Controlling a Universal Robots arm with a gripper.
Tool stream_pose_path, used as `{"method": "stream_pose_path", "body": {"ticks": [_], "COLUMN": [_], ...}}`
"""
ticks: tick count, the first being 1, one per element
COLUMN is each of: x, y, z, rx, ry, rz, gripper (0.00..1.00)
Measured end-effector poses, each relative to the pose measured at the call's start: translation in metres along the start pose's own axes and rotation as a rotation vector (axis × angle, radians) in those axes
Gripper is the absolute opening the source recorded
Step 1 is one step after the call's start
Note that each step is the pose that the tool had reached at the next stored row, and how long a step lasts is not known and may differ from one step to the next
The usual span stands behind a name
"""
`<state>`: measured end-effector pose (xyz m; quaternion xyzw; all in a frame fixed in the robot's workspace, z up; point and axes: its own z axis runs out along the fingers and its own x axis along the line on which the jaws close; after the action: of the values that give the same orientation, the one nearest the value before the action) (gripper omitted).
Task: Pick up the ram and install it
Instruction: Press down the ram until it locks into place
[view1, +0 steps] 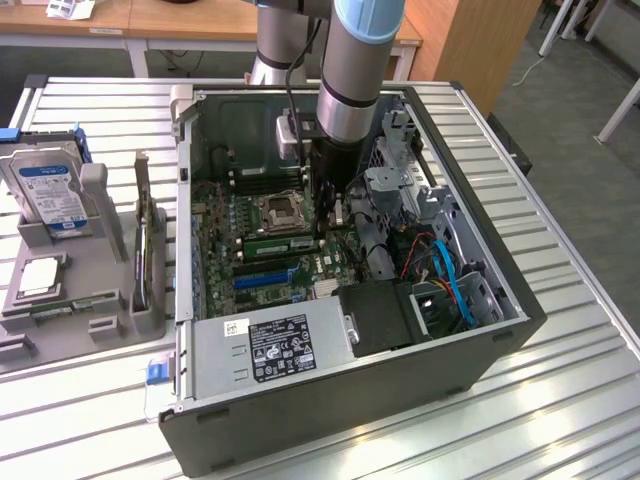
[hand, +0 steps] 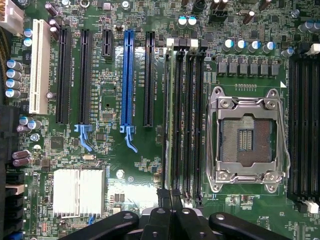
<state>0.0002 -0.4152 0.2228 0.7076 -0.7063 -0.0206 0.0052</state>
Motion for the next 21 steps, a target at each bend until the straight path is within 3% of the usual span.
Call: {"method": "stream_pose_path", "body": {"ticks": [11,21], "x": [0.000,0.000], "y": [0.0000,0.0007], "z": [-0.0003,-0.0183], "rx": [0.0000,0.0001], "ry": [-0.0010,-0.0002], "rz": [0.000,0.000], "gripper": [0.10,0.10]}}
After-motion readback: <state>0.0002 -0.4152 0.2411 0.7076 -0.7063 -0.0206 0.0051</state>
